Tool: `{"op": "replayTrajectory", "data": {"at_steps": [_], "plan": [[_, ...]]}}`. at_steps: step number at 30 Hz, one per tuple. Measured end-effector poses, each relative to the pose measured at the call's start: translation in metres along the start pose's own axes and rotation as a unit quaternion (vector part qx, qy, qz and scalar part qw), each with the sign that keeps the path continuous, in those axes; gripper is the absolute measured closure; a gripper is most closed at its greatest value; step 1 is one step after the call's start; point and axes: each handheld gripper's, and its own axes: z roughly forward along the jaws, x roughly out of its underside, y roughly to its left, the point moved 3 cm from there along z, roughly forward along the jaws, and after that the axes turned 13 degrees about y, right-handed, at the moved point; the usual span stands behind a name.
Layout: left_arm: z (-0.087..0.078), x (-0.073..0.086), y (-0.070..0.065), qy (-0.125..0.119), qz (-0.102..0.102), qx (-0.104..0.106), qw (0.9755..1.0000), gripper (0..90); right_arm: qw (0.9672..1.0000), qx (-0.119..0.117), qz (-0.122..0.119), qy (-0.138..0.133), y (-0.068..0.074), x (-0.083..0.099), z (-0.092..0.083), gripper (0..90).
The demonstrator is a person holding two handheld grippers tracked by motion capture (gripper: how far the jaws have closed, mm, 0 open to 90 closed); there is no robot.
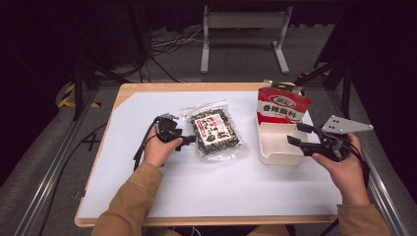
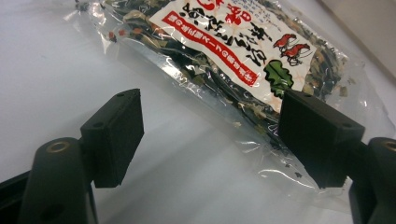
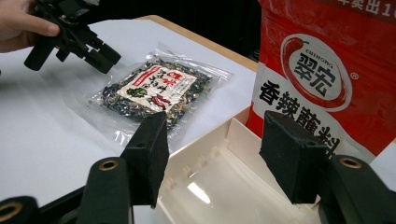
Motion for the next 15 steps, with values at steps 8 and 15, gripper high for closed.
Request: {"op": "replayTrajectory", "data": {"at_steps": [8,15], "plan": [[0.009,-0.002,-0.002,0.01,-0.012,0.027,0.9995,22.3,0.9996,-0.023,0.004,-0.014,0.005,0.0,-0.001,40.9],[0.019,-0.002,-0.005,0.011,-0.018,0.046,0.9987,21.8,0.9996,-0.021,-0.002,-0.016,0.008,0.0,-0.003,40.6]]}}
